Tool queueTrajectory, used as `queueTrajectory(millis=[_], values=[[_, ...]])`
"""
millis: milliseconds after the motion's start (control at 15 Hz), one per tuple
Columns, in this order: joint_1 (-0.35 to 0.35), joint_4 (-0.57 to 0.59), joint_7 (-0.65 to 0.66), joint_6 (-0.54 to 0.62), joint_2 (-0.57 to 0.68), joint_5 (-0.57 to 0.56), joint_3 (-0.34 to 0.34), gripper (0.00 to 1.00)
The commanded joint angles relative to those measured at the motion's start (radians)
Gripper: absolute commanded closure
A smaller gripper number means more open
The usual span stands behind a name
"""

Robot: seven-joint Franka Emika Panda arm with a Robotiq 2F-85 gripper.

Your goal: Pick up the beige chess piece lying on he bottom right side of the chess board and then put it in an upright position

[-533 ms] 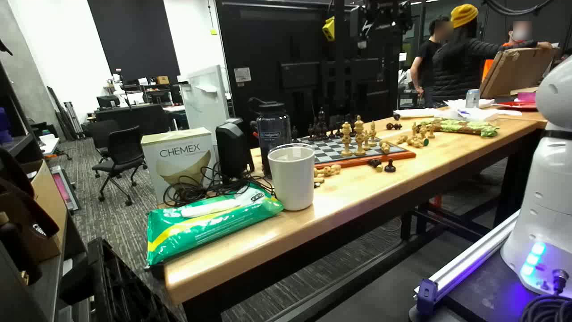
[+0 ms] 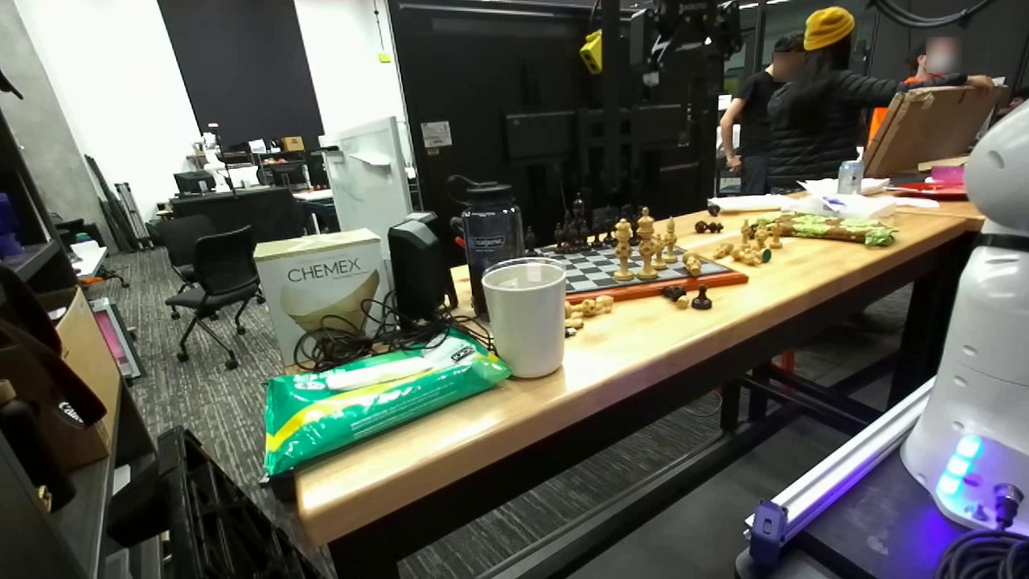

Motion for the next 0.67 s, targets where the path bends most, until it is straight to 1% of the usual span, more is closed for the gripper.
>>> queueTrajectory(millis=[0,267,400,600], values=[[0.007,0.002,0.003,-0.001,0.002,-0.003,-0.005,0.00],[0.007,0.002,0.003,-0.001,0.002,-0.003,-0.005,0.00],[-0.006,-0.006,0.013,0.015,0.003,-0.012,-0.010,0.00],[-0.028,-0.033,0.012,0.058,0.003,-0.019,-0.041,0.00]])
